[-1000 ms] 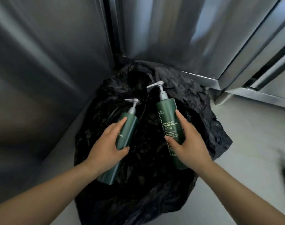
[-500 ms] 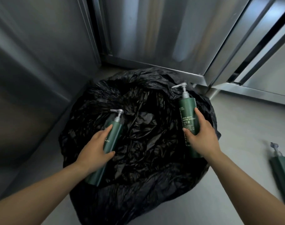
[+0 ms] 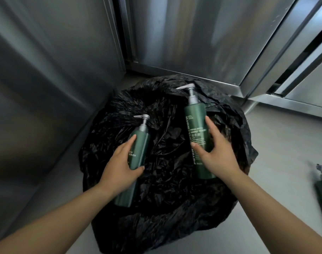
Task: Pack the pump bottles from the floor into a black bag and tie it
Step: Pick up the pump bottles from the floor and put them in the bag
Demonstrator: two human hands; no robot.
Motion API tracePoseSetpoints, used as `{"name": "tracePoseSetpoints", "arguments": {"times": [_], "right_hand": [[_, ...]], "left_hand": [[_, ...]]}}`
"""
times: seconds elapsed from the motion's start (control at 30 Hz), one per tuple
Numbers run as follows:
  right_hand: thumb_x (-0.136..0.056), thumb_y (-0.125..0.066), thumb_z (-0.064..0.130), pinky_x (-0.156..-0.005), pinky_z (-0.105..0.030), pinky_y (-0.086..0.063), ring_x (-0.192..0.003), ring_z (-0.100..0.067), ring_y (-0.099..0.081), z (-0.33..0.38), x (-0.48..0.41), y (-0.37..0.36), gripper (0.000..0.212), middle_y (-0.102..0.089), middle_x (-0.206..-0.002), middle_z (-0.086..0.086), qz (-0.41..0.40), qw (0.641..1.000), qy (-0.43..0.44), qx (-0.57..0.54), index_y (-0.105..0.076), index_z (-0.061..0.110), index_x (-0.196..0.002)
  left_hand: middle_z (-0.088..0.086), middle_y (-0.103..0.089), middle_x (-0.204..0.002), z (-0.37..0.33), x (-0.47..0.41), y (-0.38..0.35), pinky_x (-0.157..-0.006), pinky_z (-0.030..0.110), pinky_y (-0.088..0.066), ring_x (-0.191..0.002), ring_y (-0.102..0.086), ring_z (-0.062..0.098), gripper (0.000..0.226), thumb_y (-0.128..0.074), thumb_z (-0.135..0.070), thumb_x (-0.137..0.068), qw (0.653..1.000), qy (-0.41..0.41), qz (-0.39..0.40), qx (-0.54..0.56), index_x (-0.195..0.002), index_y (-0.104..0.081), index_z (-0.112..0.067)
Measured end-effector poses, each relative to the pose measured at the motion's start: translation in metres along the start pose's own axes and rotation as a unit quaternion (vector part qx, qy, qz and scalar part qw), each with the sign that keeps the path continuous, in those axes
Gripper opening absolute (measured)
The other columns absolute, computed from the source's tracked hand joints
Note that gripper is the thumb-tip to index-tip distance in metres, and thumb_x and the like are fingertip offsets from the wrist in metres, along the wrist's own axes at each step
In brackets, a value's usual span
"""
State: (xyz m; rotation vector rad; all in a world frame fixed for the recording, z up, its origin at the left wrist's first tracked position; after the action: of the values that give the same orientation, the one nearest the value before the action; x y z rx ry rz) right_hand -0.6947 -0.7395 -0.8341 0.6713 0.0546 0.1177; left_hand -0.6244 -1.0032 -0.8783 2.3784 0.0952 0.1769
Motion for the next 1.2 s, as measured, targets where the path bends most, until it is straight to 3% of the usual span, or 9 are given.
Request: {"name": "tracePoseSetpoints", "arguments": {"times": [0.1, 0.23, 0.4, 0.6, 0.77, 0.87, 1.0, 1.1, 1.2], "right_hand": [[-0.081, -0.067, 0.041, -0.096, -0.030, -0.042, -0.121, -0.011, -0.048, 0.012, 0.009, -0.024, 0.084, -0.048, -0.138, 0.007, 0.043, 0.999, 0.004, -0.008, -0.010, 0.050, -0.143], [-0.084, -0.064, 0.041, -0.090, -0.030, -0.044, -0.116, -0.015, -0.051, 0.005, 0.012, -0.049, 0.086, -0.045, -0.139, 0.001, 0.052, 0.998, -0.029, 0.017, -0.007, 0.039, -0.148], [-0.085, -0.057, 0.053, -0.095, -0.032, -0.043, -0.140, -0.021, -0.028, -0.001, 0.006, -0.049, 0.091, -0.014, -0.158, 0.002, 0.088, 0.991, -0.058, 0.077, 0.003, 0.031, -0.149], [-0.087, -0.054, 0.052, -0.105, -0.031, -0.035, -0.140, -0.018, -0.027, -0.012, 0.021, -0.030, 0.080, -0.022, -0.156, 0.002, 0.102, 0.989, -0.051, 0.089, -0.010, 0.028, -0.150], [-0.086, -0.060, 0.046, -0.111, -0.035, -0.029, -0.143, -0.021, -0.019, -0.016, 0.035, 0.001, 0.073, -0.025, -0.155, -0.003, 0.008, 0.970, 0.030, 0.241, -0.026, 0.023, -0.147], [-0.081, -0.065, 0.045, -0.114, -0.044, -0.025, -0.144, -0.029, -0.016, -0.035, 0.035, 0.030, 0.078, -0.019, -0.156, -0.010, -0.067, 0.955, -0.017, 0.287, -0.029, 0.021, -0.146], [-0.079, -0.068, 0.045, -0.109, -0.043, -0.030, -0.142, -0.030, -0.016, -0.074, 0.030, 0.056, 0.086, -0.012, -0.157, -0.011, -0.094, 0.966, -0.157, 0.183, -0.019, 0.028, -0.148], [-0.081, -0.069, 0.036, -0.106, -0.039, -0.037, -0.136, -0.025, -0.034, -0.090, 0.024, 0.053, 0.085, -0.034, -0.148, -0.009, -0.087, 0.979, -0.169, 0.078, -0.018, 0.028, -0.148], [-0.083, -0.069, 0.028, -0.101, -0.034, -0.040, -0.128, -0.024, -0.047, -0.094, 0.023, 0.051, 0.078, -0.051, -0.139, -0.006, -0.089, 0.981, -0.155, 0.071, -0.024, 0.030, -0.147]], "left_hand": [[-0.011, -0.033, -0.144, 0.001, 0.005, 0.006, -0.088, 0.015, -0.034, -0.111, -0.032, -0.004, 0.095, -0.074, -0.034, -0.075, 1.000, 0.004, -0.009, -0.001, -0.143, -0.009, -0.050], [-0.013, -0.032, -0.145, 0.005, 0.007, 0.012, -0.073, 0.003, -0.029, -0.106, -0.033, -0.006, 0.094, -0.074, -0.034, -0.076, 1.000, 0.003, -0.010, -0.018, -0.143, -0.010, -0.050], [-0.010, -0.035, -0.143, 0.000, 0.008, 0.013, -0.082, 0.015, -0.034, -0.104, -0.035, -0.003, 0.096, -0.074, -0.037, -0.075, 0.999, 0.004, 0.009, -0.035, -0.144, -0.008, -0.049], [-0.007, -0.034, -0.144, -0.017, -0.008, -0.002, -0.087, 0.018, -0.036, -0.109, -0.040, 0.002, 0.097, -0.072, -0.041, -0.075, 0.998, -0.021, 0.028, -0.044, -0.146, -0.006, -0.045], [-0.001, -0.032, -0.147, -0.022, -0.019, -0.037, -0.087, 0.020, -0.038, -0.121, -0.046, 0.015, 0.097, -0.071, -0.041, -0.076, 0.994, -0.034, 0.068, -0.075, -0.147, -0.005, -0.039], [0.002, -0.033, -0.147, -0.026, -0.029, -0.053, -0.087, 0.025, -0.043, -0.119, -0.049, 0.019, 0.096, -0.071, -0.042, -0.075, 0.990, -0.048, 0.082, -0.102, -0.148, -0.008, -0.037], [0.005, -0.031, -0.149, -0.040, -0.057, -0.056, -0.093, 0.032, -0.043, -0.126, -0.044, 0.024, 0.102, -0.072, -0.048, -0.073, 0.989, -0.065, 0.062, -0.121, -0.149, -0.006, -0.033], [0.006, -0.026, -0.153, -0.040, -0.066, -0.055, -0.093, 0.033, -0.045, -0.128, -0.043, 0.024, 0.107, -0.069, -0.056, -0.072, 0.983, -0.039, 0.089, -0.154, -0.149, 0.003, -0.033], [0.006, -0.025, -0.155, -0.036, -0.060, -0.053, -0.101, 0.033, -0.040, -0.135, -0.036, 0.024, 0.105, -0.066, -0.060, -0.072, 0.980, -0.033, 0.102, -0.165, -0.149, 0.000, -0.032]]}}
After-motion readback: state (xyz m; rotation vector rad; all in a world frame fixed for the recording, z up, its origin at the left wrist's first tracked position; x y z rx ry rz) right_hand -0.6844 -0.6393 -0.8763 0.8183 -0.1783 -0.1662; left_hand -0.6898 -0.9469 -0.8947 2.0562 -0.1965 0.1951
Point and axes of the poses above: each hand's wrist, its own x-axis away from the middle knuckle, its own y-axis out of the back of the hand, z = x × y, the point moved 7 cm from there along -x, towards the middle knuckle
